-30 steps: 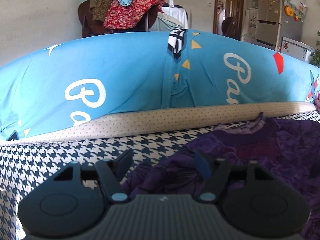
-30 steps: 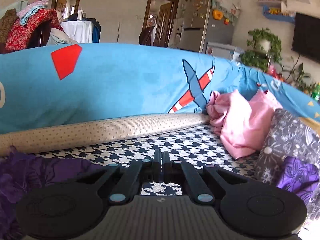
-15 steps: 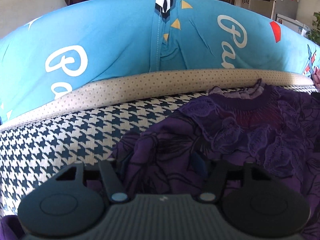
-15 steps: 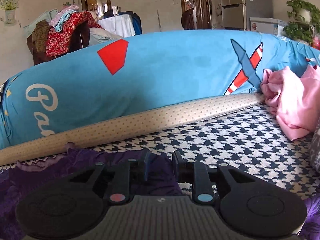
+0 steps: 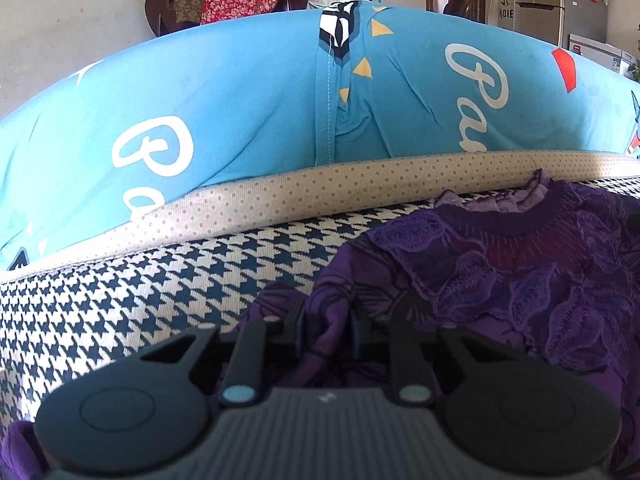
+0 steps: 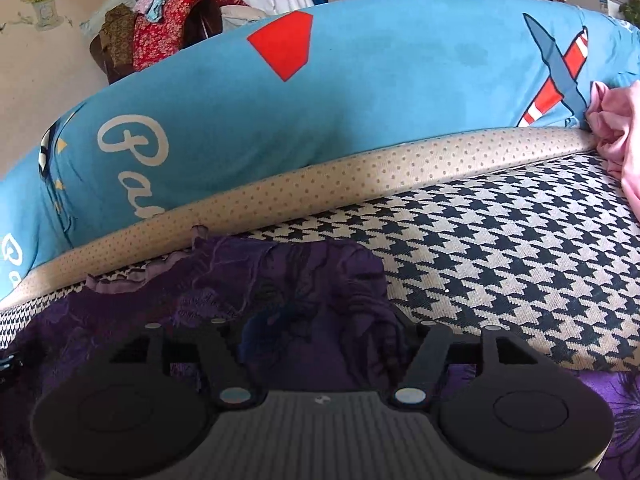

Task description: Fold clothes

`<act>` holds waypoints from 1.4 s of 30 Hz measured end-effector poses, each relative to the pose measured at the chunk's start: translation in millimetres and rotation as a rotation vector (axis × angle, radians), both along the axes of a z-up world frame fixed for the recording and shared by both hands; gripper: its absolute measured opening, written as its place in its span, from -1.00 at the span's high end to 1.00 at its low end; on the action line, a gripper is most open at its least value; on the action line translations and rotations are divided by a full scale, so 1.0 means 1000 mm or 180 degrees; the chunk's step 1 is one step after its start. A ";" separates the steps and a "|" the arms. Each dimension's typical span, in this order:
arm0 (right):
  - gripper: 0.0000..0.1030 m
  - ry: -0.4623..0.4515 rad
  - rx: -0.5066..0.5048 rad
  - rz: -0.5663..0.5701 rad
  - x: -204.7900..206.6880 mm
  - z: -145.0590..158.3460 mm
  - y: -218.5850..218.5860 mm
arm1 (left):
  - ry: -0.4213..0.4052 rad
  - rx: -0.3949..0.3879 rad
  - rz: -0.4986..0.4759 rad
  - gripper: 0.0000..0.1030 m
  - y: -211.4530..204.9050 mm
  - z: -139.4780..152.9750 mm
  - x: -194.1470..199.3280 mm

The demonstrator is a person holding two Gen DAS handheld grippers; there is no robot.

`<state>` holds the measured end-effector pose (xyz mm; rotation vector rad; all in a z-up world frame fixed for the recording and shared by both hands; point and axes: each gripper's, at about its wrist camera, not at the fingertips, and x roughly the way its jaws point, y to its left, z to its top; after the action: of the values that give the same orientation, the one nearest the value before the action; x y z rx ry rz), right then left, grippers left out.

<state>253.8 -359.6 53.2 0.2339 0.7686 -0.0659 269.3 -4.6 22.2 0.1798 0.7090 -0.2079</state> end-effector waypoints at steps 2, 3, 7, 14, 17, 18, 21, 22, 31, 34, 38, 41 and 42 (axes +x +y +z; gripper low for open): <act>-0.15 0.0014 -0.0275 0.0072 -0.001 -0.004 0.009 | -0.0132 0.0186 0.0001 0.68 -0.008 -0.004 -0.005; -0.09 0.0011 -0.0452 0.0106 -0.001 -0.006 0.015 | -0.0201 0.0292 -0.0008 0.69 -0.012 -0.005 -0.008; 0.55 -0.0059 -0.0890 0.0219 -0.003 -0.010 0.031 | -0.0496 0.0750 -0.0082 0.72 -0.030 -0.013 -0.018; 0.80 -0.0470 -0.1024 0.0081 -0.012 0.005 0.036 | -0.1030 0.1182 0.0041 0.80 -0.039 -0.008 -0.023; 0.81 -0.0931 -0.1116 0.0062 -0.021 0.024 0.046 | -0.1293 0.1235 0.0160 0.81 -0.038 0.008 -0.022; 0.81 -0.1109 -0.1158 0.0056 -0.025 0.031 0.051 | -0.1382 0.1219 0.0232 0.81 -0.037 0.013 -0.021; 0.81 -0.1414 -0.1301 -0.0057 -0.029 0.041 0.062 | -0.1306 0.1119 0.0394 0.72 -0.031 0.016 -0.009; 0.81 -0.1384 -0.1337 -0.0091 -0.025 0.037 0.063 | -0.1190 0.1073 0.0432 0.64 -0.029 0.013 -0.002; 0.44 -0.0838 -0.1052 -0.0142 -0.012 0.023 0.047 | -0.0799 0.0652 0.0840 -0.69 -0.007 0.023 0.006; 0.40 -0.0859 -0.0994 -0.0112 -0.019 0.029 0.046 | -0.0839 0.0557 0.0894 -0.72 -0.003 0.037 0.000; 0.40 -0.0819 -0.1076 -0.0080 -0.025 0.031 0.048 | -0.0976 0.0640 0.0810 -0.76 -0.004 0.052 -0.018; 0.37 -0.0837 -0.1085 -0.0110 -0.031 0.038 0.047 | -0.0979 0.0662 0.0686 -0.83 -0.006 0.060 -0.034; 0.35 -0.0855 -0.1088 -0.0121 -0.033 0.040 0.046 | -0.0954 0.0667 0.0643 -0.83 -0.006 0.062 -0.040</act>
<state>220.4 -313.9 93.3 -0.0677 0.4751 -0.1959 229.8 -10.2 84.6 0.3299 0.4453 0.0868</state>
